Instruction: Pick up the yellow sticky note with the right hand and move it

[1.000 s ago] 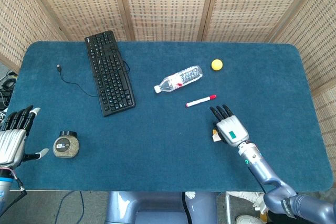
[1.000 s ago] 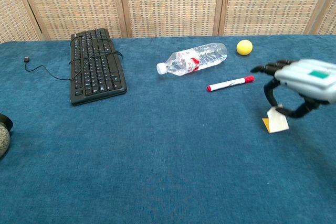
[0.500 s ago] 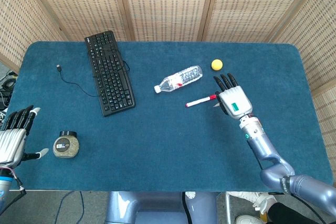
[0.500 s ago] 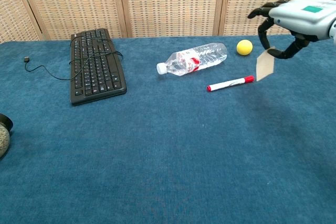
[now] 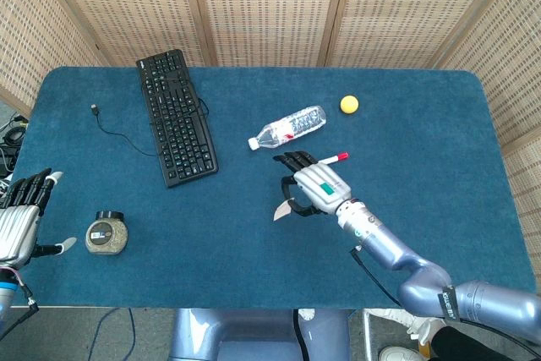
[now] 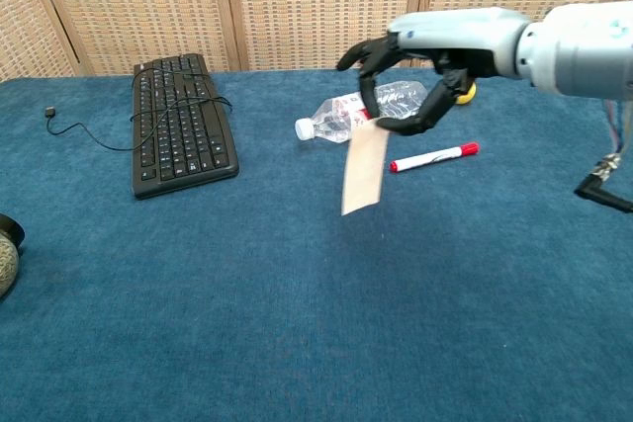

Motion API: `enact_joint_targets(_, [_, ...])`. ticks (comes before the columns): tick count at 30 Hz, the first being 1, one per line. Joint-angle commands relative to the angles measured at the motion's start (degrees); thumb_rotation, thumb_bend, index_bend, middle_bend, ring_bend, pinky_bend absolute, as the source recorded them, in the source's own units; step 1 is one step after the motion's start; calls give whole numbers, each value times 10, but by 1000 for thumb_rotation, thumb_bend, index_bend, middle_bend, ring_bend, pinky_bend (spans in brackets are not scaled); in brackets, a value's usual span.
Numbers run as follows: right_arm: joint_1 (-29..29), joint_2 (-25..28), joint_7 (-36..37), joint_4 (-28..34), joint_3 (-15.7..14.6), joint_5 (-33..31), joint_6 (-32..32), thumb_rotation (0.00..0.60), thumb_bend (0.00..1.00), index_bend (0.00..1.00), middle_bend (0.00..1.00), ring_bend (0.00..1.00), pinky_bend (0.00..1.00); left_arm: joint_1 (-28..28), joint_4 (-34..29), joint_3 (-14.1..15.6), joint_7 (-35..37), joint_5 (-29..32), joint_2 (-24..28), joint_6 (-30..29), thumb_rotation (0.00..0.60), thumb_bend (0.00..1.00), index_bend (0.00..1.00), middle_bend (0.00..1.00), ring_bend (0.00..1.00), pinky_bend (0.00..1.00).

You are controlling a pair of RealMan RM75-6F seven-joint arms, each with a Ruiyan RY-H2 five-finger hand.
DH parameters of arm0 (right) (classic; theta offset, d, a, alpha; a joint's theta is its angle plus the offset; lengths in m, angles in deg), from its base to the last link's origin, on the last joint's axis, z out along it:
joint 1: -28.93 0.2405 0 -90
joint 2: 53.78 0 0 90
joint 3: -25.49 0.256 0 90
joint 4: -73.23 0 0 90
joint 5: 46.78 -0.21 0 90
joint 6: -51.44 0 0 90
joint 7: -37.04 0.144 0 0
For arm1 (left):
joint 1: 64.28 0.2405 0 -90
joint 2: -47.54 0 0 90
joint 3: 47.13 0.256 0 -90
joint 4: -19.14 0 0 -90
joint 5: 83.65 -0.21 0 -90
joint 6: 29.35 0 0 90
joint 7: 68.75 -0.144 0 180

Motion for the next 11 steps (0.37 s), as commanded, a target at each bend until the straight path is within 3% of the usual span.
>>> enact_joint_targets(1, [31,-10,17,14,4,-41,-41,600,553,756,63,0,0,-2,0,0,-3,0,-1,2,600,0,0,0,0,0])
enact_joint_targets(11, [81,-12,100,31,14,-153,-140,600,559,764,86,0,0,-4,4,-3,-4,16,-2,5,600,0,0,0,0,0])
